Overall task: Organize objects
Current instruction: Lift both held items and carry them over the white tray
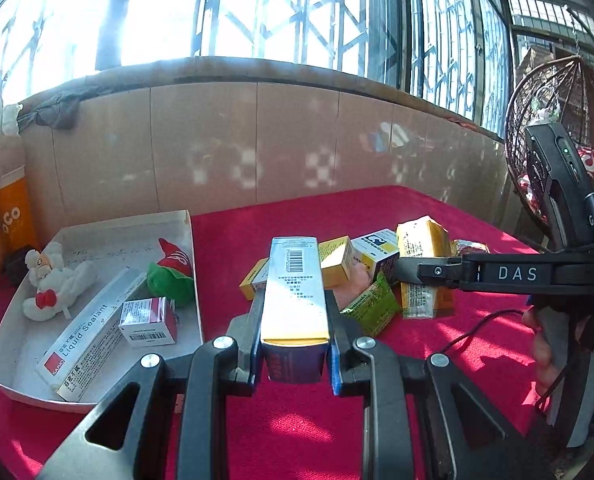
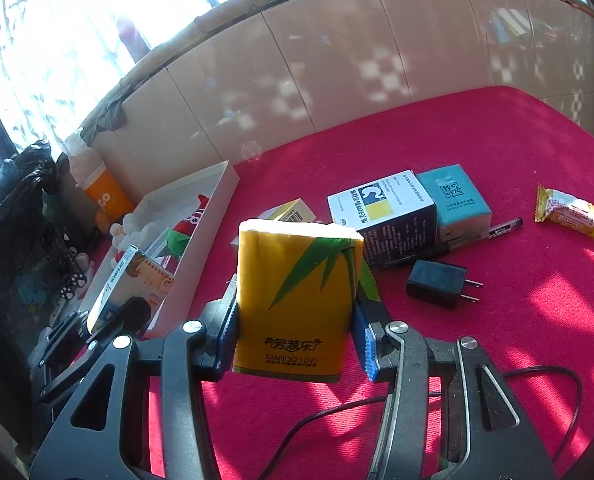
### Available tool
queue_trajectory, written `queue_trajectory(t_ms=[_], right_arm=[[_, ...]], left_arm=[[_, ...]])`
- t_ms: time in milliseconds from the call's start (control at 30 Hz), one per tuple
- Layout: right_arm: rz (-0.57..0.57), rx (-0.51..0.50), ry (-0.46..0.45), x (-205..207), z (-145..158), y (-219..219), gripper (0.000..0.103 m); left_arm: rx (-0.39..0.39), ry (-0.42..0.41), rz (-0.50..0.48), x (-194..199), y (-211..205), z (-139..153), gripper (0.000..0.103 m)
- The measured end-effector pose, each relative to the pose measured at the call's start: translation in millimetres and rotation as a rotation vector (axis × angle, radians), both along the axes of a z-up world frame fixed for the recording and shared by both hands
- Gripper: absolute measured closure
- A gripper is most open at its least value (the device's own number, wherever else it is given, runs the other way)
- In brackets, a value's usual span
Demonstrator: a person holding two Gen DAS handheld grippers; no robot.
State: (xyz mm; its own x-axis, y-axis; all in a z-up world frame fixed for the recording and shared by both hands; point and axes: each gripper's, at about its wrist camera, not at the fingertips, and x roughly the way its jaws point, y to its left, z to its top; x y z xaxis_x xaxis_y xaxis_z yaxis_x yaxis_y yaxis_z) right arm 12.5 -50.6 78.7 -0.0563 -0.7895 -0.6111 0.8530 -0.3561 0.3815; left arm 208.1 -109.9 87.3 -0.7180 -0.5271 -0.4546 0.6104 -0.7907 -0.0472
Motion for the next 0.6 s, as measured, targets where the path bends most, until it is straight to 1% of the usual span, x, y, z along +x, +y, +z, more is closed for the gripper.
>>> queue_trajectory(t_ms=[333,600], right_arm=[[0.02,0.004,0.032,11,6,-4,0.055],[0.051,-0.004,0.092,24,19,-11,0.055]], left_arm=[[0.002,0.051,0.051,17,-9,8,0.078],[0.006,0.083,0.077,28,-12,12,0.078]])
